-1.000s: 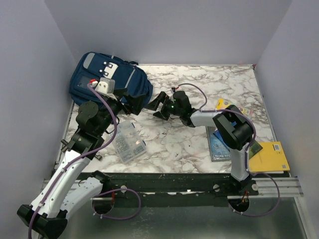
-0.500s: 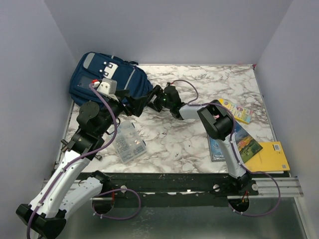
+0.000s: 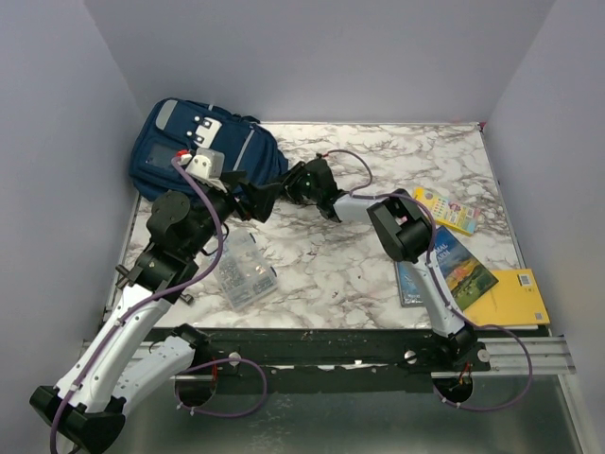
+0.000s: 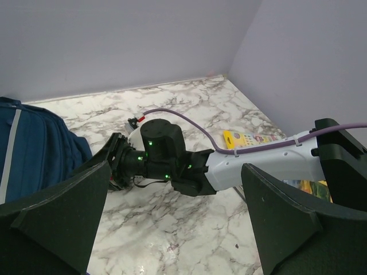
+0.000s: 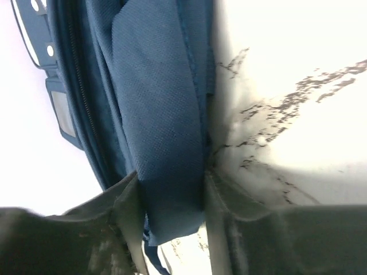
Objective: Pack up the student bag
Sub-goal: Move the student bag to the center of the board.
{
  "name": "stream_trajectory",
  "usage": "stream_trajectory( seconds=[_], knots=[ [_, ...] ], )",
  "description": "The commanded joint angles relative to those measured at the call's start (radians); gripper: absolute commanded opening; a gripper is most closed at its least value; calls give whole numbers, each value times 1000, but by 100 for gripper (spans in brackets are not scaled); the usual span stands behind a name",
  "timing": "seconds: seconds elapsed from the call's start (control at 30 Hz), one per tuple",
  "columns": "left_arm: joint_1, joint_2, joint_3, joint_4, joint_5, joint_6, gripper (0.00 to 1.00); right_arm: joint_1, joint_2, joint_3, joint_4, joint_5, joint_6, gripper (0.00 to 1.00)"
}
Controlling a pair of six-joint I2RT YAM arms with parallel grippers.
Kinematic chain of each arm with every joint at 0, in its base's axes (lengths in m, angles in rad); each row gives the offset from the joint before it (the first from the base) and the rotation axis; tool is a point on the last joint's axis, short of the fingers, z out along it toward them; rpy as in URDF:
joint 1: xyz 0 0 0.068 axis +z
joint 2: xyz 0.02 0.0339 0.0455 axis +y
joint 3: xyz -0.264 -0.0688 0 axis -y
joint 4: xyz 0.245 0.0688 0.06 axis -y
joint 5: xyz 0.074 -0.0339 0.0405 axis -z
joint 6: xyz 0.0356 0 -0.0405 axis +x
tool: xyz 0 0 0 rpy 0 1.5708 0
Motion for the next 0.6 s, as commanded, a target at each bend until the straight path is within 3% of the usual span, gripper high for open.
stream_trajectory(
  seconds=[0.0,0.17,0.2,0.3,0.57],
  knots=[
    [-5,8,30,-7,-20,12,99,-7,8,-32,52,58,59,33],
    [-5,25,33,-10,-21,5,99,-32,-75,-111,180,94,133,3],
    [-5,28,33,-10,-15,3,99,-39,-92,-119,185,100,137,1],
    [-5,38,33,-10,-10,0,99,-57,-191,-211,251,144,150,1],
    [-5,46,39,-16,-4,-9,99,-143,-560,-666,387,349,174,1]
  ],
)
